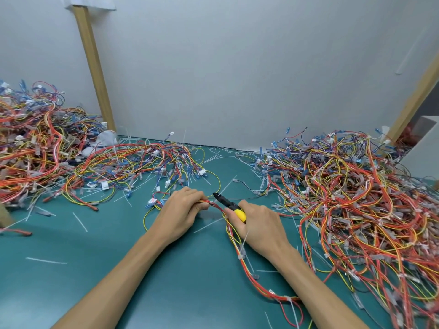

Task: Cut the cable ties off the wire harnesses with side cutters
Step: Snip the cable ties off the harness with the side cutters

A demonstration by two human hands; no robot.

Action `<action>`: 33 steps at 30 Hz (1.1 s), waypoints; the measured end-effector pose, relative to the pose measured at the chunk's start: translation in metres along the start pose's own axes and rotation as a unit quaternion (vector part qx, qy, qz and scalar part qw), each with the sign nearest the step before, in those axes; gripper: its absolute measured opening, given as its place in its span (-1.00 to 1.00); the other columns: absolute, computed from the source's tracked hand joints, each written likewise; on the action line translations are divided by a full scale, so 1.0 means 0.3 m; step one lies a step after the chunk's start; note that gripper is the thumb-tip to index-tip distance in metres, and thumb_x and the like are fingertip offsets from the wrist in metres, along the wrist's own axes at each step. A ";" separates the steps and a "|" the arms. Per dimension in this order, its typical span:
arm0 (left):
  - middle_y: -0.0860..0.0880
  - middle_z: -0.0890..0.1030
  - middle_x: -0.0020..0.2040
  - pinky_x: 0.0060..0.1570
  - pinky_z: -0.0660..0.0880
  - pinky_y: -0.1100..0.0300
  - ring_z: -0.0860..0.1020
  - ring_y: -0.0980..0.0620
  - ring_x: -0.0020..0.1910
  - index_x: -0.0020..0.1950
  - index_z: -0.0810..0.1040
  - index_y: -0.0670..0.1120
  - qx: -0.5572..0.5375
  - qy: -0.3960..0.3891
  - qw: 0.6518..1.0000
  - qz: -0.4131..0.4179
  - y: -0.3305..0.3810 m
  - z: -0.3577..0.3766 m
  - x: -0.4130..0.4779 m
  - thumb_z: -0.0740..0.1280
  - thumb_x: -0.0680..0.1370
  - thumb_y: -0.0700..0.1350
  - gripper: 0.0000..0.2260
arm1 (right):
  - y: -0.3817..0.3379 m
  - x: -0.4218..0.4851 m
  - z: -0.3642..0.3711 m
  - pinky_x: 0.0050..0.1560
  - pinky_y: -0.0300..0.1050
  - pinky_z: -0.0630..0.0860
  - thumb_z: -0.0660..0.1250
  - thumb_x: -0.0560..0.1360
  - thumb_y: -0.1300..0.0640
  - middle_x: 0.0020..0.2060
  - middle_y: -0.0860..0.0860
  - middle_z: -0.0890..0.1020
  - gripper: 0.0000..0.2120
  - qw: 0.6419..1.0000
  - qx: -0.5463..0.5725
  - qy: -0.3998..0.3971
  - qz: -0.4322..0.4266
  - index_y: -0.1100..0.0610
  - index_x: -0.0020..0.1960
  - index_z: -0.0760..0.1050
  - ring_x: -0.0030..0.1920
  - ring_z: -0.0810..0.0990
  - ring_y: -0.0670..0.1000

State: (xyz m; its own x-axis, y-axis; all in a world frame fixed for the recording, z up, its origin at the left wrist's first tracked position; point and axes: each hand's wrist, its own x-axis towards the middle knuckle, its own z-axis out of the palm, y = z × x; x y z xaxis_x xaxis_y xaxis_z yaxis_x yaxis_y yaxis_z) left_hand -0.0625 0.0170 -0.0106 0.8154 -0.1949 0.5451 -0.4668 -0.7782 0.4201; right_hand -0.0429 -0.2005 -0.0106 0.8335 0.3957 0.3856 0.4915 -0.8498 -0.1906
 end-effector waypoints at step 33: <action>0.07 0.57 -0.21 -0.08 0.43 -0.06 0.44 0.00 -0.15 -0.08 0.57 -0.07 0.005 -0.002 1.000 -0.003 -0.024 0.024 -0.017 0.30 0.60 -0.06 -0.87 | 0.070 0.001 -0.038 -0.32 -0.02 0.49 0.15 0.50 -0.33 -0.42 0.00 0.53 -0.48 0.875 0.458 0.023 0.155 0.12 -0.24 0.51 -0.40 0.50 0.00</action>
State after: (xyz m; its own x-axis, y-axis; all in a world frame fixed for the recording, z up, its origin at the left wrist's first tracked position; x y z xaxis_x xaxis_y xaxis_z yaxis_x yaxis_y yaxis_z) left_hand -0.0608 0.0191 -0.0215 0.8194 -0.1919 0.5402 -0.4584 -0.7852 0.4163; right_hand -0.0353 -0.2223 -0.0041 0.9618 0.1638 0.2194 0.2576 -0.2695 -0.9279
